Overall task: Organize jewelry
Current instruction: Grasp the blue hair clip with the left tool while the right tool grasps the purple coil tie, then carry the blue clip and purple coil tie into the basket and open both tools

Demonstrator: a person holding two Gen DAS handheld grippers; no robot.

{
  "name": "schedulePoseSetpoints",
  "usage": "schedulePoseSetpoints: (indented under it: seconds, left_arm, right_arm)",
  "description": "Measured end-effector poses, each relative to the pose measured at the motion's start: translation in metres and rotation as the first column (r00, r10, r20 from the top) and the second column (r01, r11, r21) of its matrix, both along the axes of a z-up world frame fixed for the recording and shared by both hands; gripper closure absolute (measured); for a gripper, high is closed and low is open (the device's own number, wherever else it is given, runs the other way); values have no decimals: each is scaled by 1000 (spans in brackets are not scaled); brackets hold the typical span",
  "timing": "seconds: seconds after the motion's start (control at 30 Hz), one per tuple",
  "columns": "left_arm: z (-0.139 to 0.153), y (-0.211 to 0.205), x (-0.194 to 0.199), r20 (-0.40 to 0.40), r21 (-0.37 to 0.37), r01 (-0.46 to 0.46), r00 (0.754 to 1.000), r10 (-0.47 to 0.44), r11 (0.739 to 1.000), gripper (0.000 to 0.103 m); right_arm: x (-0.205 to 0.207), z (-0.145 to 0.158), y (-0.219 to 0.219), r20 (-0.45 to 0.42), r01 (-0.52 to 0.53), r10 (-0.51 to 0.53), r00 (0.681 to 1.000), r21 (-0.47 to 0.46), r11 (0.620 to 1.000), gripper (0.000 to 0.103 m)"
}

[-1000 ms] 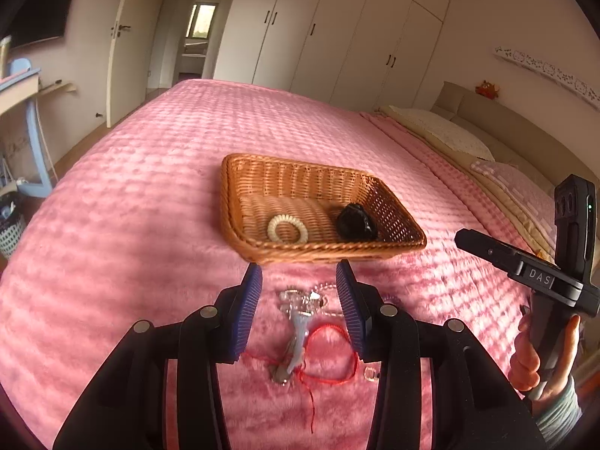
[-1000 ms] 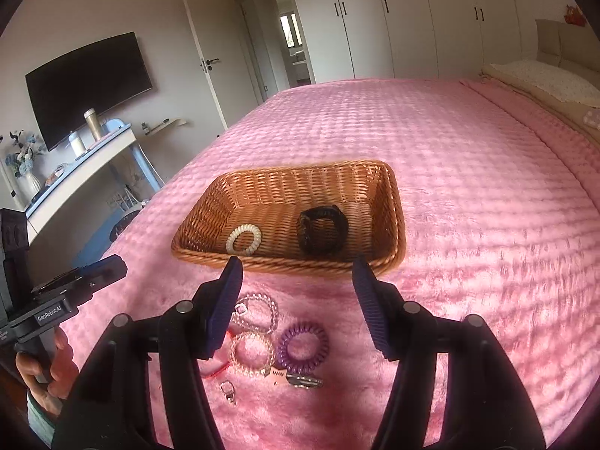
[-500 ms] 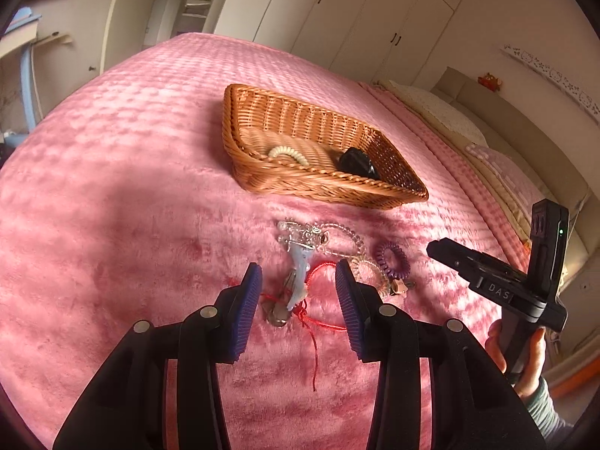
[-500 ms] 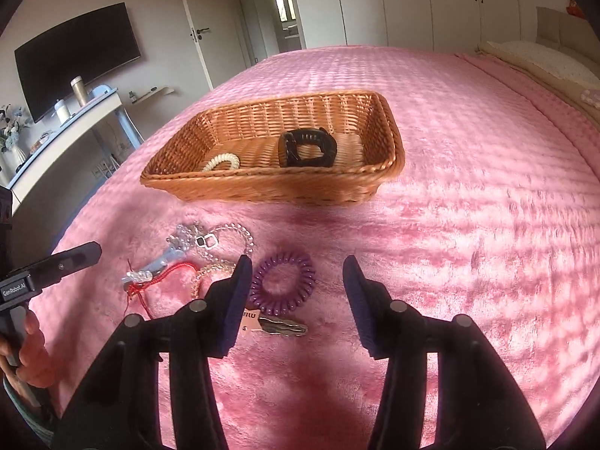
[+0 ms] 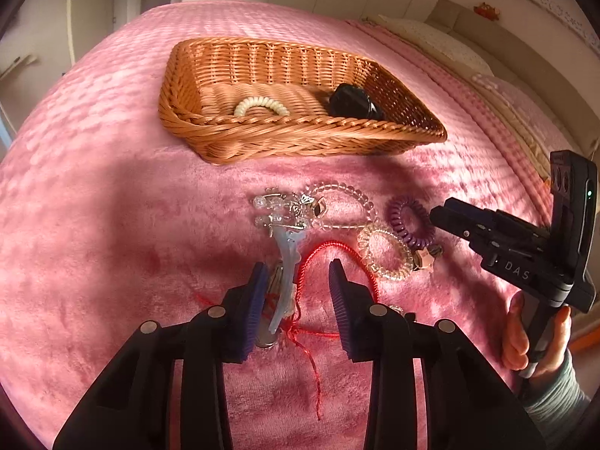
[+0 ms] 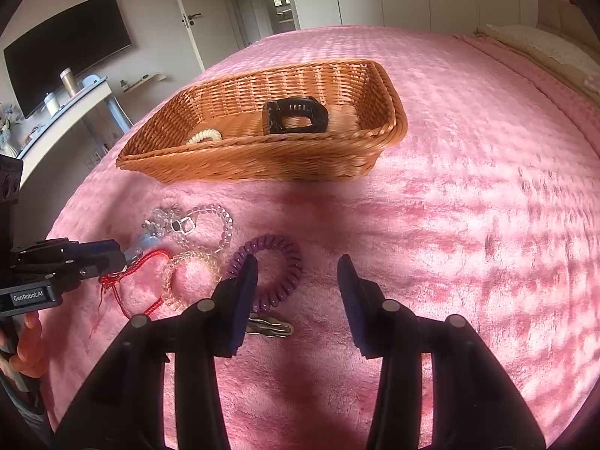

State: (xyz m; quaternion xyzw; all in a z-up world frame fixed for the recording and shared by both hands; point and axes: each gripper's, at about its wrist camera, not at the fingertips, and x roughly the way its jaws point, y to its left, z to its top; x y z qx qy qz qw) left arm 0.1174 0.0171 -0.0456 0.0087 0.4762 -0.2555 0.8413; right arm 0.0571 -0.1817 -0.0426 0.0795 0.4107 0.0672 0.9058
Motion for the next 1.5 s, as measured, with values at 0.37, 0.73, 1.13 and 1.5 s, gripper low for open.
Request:
schedulePoseSetpoints:
  seconds: [0.37,0.73,1.13,1.5]
  left_arm:
    - [-9,5,3,-10,-7,-1,1000,1,1000,96]
    - [5,42,-11,6,-180,-39,999,41,983,97]
    - [27,67,-28,71,-257,-73,993,94,964,97]
    - [98,43,-23,237,-307,-1,968,78,952,97]
  right_arm:
    - [15,-13,14,-65,0,-5,998,-74,997,75]
    - [5,-6,6,-3,1,-1,1000,-20,1000,94]
    - [-17,22,-3,104,2,-7,995,44,999,94]
    - [-6,112,-5,238,-18,9,971,37,999,94]
